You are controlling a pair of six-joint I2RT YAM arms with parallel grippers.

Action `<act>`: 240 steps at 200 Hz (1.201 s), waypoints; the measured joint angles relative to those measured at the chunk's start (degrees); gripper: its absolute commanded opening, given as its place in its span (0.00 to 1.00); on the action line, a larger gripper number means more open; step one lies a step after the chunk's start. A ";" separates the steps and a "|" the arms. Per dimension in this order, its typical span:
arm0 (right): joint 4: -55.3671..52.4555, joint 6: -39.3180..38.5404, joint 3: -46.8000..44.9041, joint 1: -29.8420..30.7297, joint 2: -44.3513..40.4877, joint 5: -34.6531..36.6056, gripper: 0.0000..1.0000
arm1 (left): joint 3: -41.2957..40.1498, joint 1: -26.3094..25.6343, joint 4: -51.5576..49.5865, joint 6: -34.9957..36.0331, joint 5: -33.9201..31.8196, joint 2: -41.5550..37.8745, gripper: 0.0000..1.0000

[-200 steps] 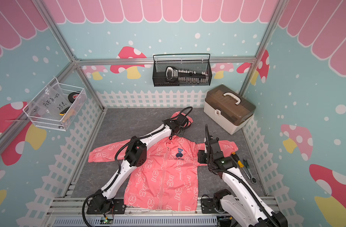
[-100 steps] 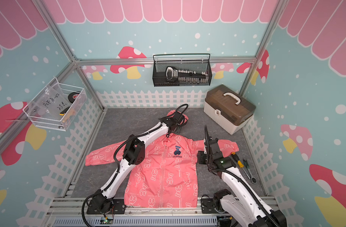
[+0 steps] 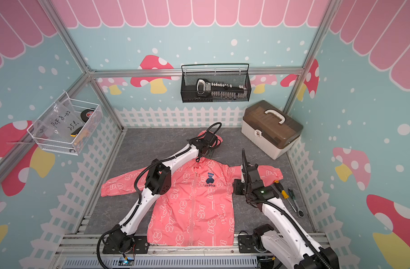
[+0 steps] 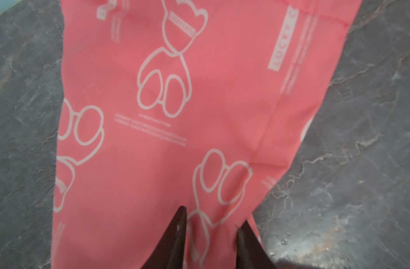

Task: Unzip the jacket
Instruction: Flatten out the jacket at the center of the board.

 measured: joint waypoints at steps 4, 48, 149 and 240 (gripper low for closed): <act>0.00 0.02 0.00 0.00 0.00 -0.04 0.53 | 0.00 0.04 0.00 0.00 -0.02 -0.02 0.34; 0.33 0.04 -0.48 0.00 0.52 -0.52 0.53 | 0.00 0.74 0.00 0.00 -0.02 -0.22 0.31; 0.87 0.26 -0.63 0.00 1.03 -1.11 0.53 | 0.00 2.58 0.02 0.48 -0.52 -2.38 0.18; 1.29 0.33 -0.72 -0.02 1.49 -1.11 0.52 | -12.15 5.27 5.25 2.47 -8.50 -10.91 0.00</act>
